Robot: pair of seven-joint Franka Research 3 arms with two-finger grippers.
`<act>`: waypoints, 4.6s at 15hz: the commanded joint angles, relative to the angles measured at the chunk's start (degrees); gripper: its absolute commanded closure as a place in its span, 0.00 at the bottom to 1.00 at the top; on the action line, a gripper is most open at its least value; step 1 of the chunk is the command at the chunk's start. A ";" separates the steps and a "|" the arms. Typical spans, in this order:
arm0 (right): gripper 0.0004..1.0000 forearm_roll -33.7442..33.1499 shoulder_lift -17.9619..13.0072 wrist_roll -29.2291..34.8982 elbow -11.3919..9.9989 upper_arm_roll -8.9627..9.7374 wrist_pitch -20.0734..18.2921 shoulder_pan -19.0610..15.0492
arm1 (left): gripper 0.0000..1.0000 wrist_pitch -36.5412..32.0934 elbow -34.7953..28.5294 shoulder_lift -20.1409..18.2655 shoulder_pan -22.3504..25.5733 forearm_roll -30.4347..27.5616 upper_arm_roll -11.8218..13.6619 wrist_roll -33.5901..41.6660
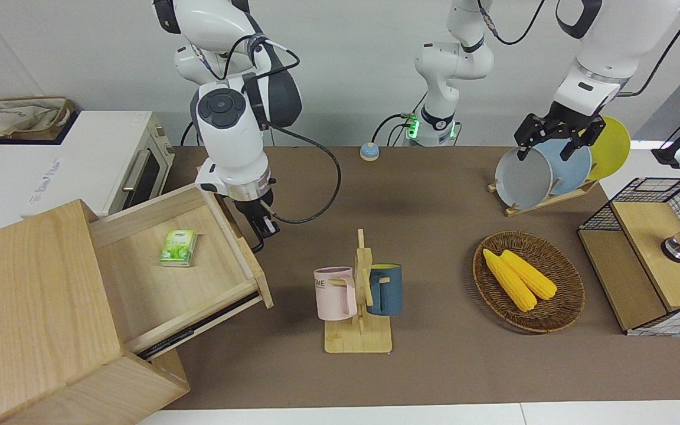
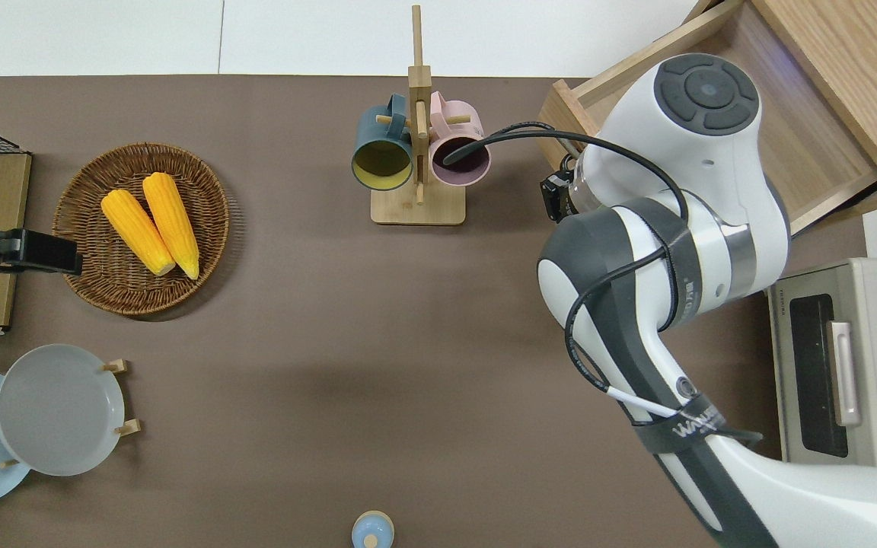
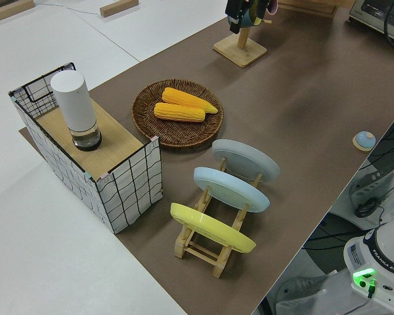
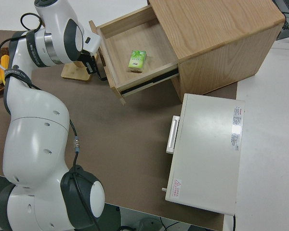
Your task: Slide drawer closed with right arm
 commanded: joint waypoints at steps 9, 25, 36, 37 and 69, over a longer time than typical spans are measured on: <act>1.00 -3.86 1.63 -11.93 -0.12 -2.79 5.56 -5.02 | 0.00 0.03 1.17 0.76 -0.99 0.63 0.96 0.45; 1.00 -3.51 1.90 -24.15 1.64 -3.94 7.41 -12.05 | 0.00 0.03 1.17 0.76 -0.99 0.72 0.96 0.45; 1.00 -3.16 1.90 -28.89 2.08 -3.68 7.68 -15.74 | 0.00 0.03 1.17 0.76 -0.99 0.63 0.96 0.45; 1.00 -3.16 1.90 -28.89 2.08 -3.59 7.68 -15.74 | 0.00 0.03 1.17 0.76 -0.99 0.71 0.96 0.45; 1.00 -1.84 -14.62 -59.54 -6.36 -2.36 -8.57 -8.88 | 0.00 0.03 1.17 0.76 -0.99 0.72 0.96 0.45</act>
